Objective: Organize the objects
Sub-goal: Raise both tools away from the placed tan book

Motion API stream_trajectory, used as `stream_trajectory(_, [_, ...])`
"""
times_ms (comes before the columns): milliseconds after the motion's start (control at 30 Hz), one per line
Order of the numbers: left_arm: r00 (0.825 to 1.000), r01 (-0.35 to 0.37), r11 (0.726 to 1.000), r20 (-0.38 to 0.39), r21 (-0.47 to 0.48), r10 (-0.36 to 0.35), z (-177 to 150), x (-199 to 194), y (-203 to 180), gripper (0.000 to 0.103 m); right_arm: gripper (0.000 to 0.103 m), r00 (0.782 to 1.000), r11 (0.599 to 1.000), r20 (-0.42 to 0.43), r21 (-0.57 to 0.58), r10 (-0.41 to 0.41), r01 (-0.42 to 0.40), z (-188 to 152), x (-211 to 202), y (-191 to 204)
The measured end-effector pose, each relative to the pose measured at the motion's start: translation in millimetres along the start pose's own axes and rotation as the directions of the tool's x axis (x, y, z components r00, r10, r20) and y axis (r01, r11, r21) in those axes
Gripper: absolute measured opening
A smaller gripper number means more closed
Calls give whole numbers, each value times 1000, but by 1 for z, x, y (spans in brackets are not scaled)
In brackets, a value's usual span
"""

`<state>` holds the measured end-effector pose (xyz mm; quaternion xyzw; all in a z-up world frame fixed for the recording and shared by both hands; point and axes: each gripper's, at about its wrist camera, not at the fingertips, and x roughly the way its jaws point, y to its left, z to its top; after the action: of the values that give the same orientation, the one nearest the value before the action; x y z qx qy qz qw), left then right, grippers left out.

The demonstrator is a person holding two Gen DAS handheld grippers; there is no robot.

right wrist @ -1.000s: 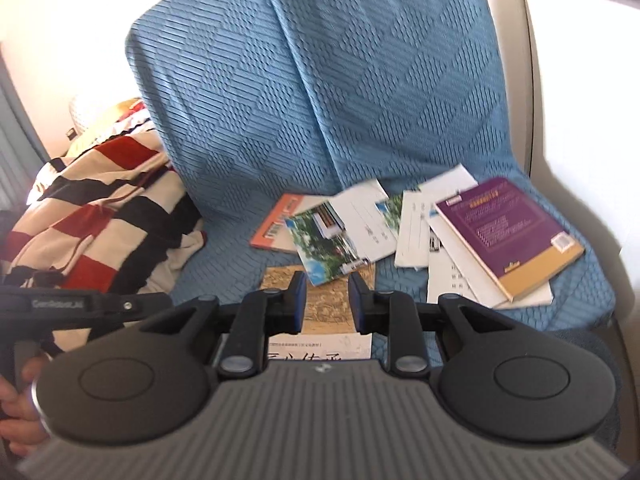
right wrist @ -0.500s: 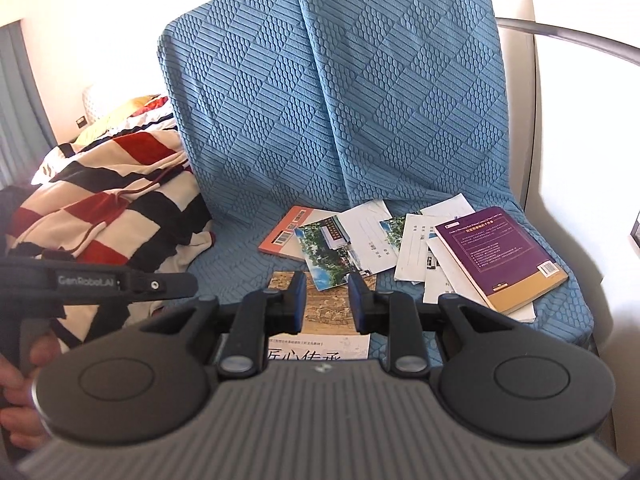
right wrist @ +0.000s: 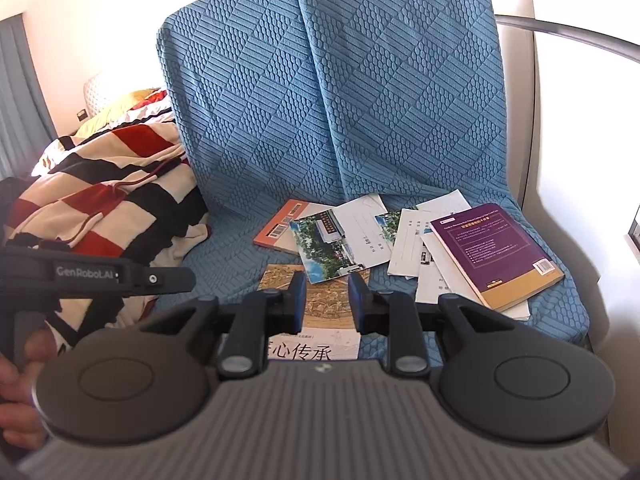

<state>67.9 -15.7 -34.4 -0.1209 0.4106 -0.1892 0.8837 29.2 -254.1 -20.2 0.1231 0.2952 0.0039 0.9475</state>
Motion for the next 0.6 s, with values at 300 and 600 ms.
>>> stream_trajectory(300, [1000,11,999,-7,42,-11,1,12,-27,11,27,999,1000,19,8,-30,29,1,-9,-21])
stream_trajectory(600, [999,39,997,-30,72,-37,0,31,-52,11,27,996,996,26,37,-87,86,1,-18,-50])
